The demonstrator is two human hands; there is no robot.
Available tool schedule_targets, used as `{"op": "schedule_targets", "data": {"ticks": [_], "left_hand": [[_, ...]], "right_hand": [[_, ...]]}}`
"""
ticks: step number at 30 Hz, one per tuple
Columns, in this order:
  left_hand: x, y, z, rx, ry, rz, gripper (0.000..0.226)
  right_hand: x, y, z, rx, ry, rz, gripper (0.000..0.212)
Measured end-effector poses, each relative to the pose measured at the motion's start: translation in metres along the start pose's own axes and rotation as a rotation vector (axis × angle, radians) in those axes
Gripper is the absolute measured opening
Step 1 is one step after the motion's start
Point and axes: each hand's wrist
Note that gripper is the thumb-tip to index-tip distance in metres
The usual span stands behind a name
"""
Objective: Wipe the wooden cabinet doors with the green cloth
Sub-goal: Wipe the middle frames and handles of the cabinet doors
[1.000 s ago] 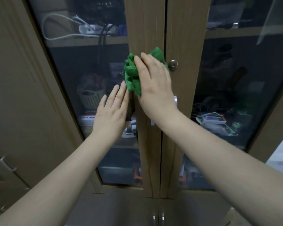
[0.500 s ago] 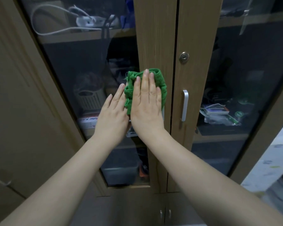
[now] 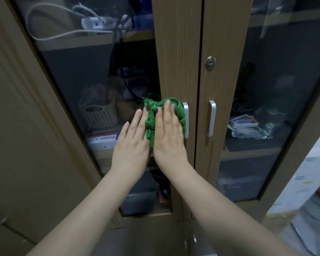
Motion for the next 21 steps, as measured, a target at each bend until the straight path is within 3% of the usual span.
{"op": "schedule_targets", "data": {"ticks": [5, 10, 13, 16, 19, 21], "left_hand": [[-0.01, 0.002, -0.007, 0.008, -0.016, 0.039, 0.078], [-0.018, -0.001, -0.015, -0.051, -0.057, 0.133, 0.092], [-0.019, -0.007, -0.025, -0.105, -0.095, 0.174, 0.094], [-0.017, -0.011, -0.035, -0.139, -0.131, 0.192, 0.095], [-0.015, -0.014, -0.038, -0.145, -0.154, 0.2, 0.095], [-0.015, -0.015, -0.039, -0.142, -0.156, 0.198, 0.096]], "right_hand": [[-0.025, -0.006, -0.016, 0.057, -0.011, 0.156, 0.062], [-0.055, -0.029, -0.038, 0.233, -0.012, 0.33, 0.079], [-0.057, -0.055, -0.042, 0.355, 0.013, 0.236, 0.081], [-0.038, -0.077, -0.038, 0.387, -0.068, 0.003, 0.074], [-0.005, -0.089, -0.039, 0.309, -0.198, -0.177, 0.063], [0.01, -0.091, -0.043, 0.217, -0.198, -0.194, 0.057]]}}
Point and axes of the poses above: each hand's wrist, its own x-axis towards the middle knuckle, its own y-axis out of the palm, z = x × y, and after that the axes turned 12 degrees about x, right-handed
